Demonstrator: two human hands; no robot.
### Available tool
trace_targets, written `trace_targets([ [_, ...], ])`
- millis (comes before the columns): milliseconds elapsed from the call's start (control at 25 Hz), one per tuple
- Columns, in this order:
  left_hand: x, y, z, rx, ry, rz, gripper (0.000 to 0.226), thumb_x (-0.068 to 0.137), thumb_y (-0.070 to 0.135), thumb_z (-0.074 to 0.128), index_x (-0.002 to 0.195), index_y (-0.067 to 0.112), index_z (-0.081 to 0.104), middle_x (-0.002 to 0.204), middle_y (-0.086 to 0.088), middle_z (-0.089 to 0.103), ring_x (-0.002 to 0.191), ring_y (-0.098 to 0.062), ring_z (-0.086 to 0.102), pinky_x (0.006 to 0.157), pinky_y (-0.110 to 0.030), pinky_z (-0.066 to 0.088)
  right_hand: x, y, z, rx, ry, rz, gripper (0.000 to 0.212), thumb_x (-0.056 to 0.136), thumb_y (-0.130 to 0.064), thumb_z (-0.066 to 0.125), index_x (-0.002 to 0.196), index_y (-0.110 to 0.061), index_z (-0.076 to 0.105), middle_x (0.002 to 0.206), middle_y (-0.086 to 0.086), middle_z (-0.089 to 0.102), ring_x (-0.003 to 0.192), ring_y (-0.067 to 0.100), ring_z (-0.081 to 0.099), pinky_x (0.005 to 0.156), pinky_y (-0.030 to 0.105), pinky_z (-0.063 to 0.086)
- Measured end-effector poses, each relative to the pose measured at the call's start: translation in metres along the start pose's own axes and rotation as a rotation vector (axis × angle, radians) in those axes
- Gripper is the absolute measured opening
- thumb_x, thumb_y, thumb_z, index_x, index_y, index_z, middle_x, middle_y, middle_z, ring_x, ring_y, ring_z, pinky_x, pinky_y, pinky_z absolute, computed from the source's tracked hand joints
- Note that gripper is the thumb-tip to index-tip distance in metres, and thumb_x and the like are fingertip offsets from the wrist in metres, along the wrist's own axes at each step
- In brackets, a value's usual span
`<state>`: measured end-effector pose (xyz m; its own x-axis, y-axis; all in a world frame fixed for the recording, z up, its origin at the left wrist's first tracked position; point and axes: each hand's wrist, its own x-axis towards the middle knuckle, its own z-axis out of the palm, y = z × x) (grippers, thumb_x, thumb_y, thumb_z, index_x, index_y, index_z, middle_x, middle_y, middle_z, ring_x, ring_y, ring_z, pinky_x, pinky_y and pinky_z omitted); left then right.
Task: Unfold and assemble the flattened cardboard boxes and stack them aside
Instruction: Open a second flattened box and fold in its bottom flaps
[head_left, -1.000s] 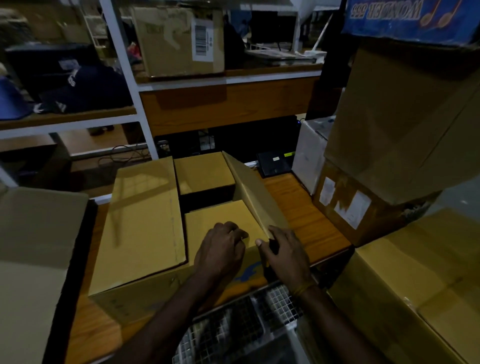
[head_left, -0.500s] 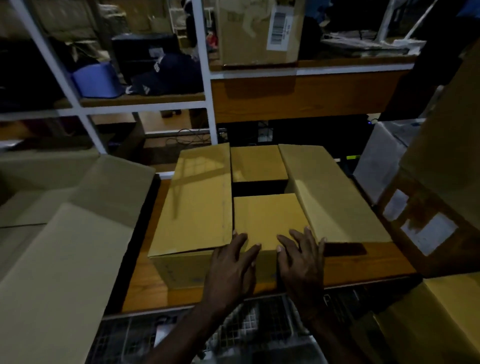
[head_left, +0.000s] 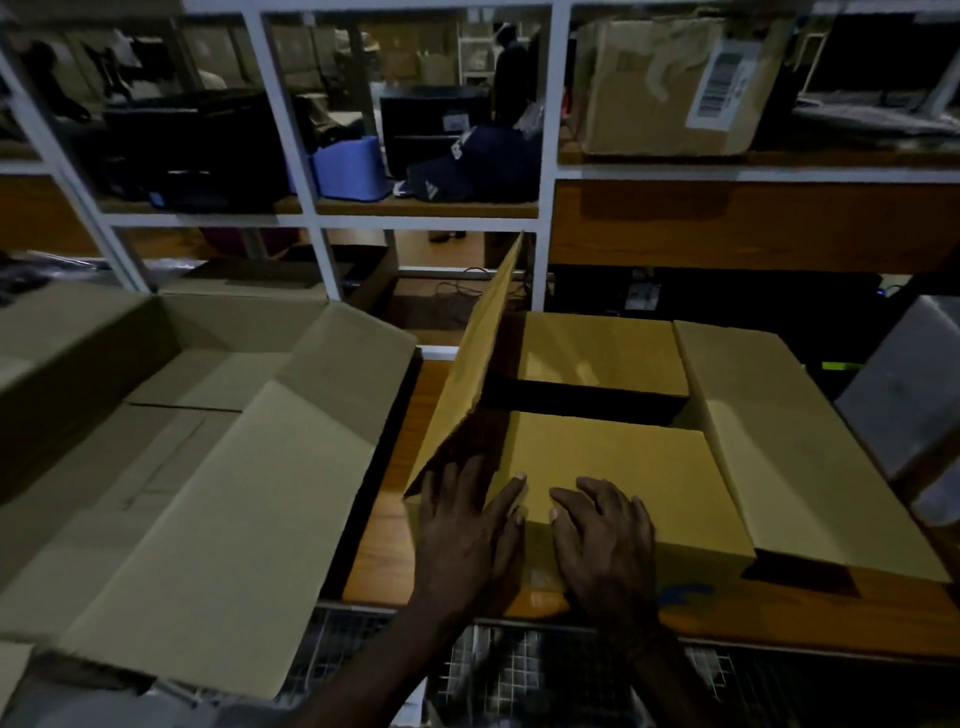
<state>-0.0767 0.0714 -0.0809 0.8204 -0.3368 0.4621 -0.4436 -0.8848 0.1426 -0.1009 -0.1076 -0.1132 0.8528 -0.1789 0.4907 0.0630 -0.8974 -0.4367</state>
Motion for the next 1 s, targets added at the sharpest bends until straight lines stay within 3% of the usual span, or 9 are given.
trace_targets([
  [160,0.008,-0.024,-0.011,0.089,-0.097,-0.171,0.047,0.094,0.057,0.039,0.136,0.04,0.052,0.157,-0.016,0.031,0.145,-0.044,0.022,0.113,-0.064,0.008,0.015,-0.02,0.003,-0.045,-0.119,0.02,0.046,0.092,-0.054,0.035,0.118,-0.033,0.067,0.129,0.001,0.057,0.125,0.027,0.051,0.112,0.053,0.028],
  [440,0.009,-0.048,-0.014,0.178,-0.245,-0.254,0.061,0.089,0.07,0.031,0.135,0.036,0.053,0.147,-0.023,0.043,0.137,-0.049,0.032,0.106,-0.07,0.018,0.027,-0.026,0.001,-0.14,-0.236,0.082,0.064,0.082,-0.077,0.03,0.127,-0.042,0.059,0.142,-0.007,0.049,0.135,0.019,0.039,0.116,0.049,0.02],
  [600,0.012,-0.055,-0.015,0.14,-0.306,-0.313,0.074,0.085,0.081,0.014,0.148,0.045,0.026,0.159,-0.021,0.016,0.143,-0.048,0.015,0.11,-0.065,0.014,0.025,-0.022,-0.002,-0.147,-0.245,0.121,0.064,0.083,-0.079,0.031,0.129,-0.043,0.056,0.143,-0.009,0.046,0.136,0.016,0.037,0.118,0.049,0.018],
  [760,0.021,-0.062,-0.017,0.145,-0.366,-0.322,0.089,0.076,0.09,0.013,0.152,0.042,0.012,0.157,-0.027,0.011,0.139,-0.044,0.022,0.107,-0.055,0.027,0.026,-0.017,-0.01,-0.161,-0.274,0.156,0.063,0.083,-0.08,0.033,0.131,-0.044,0.052,0.146,-0.01,0.042,0.138,0.014,0.033,0.118,0.051,0.016],
  [880,0.026,-0.062,-0.016,0.156,-0.375,-0.313,0.099,0.067,0.096,0.01,0.148,0.04,0.025,0.148,-0.027,0.029,0.132,-0.042,0.032,0.102,-0.05,0.033,0.027,-0.011,-0.019,-0.167,-0.34,0.196,0.063,0.084,-0.08,0.035,0.136,-0.047,0.046,0.153,-0.01,0.034,0.144,0.015,0.025,0.12,0.05,0.005],
  [1000,0.024,-0.055,-0.01,0.083,-0.37,-0.32,0.099,0.064,0.097,0.012,0.136,0.037,0.042,0.141,-0.023,0.035,0.128,-0.04,0.036,0.102,-0.048,0.034,0.034,-0.004,-0.031,-0.171,-0.443,0.222,0.077,0.075,-0.087,0.027,0.14,-0.048,0.041,0.156,-0.007,0.03,0.145,0.018,0.024,0.12,0.051,0.007],
])
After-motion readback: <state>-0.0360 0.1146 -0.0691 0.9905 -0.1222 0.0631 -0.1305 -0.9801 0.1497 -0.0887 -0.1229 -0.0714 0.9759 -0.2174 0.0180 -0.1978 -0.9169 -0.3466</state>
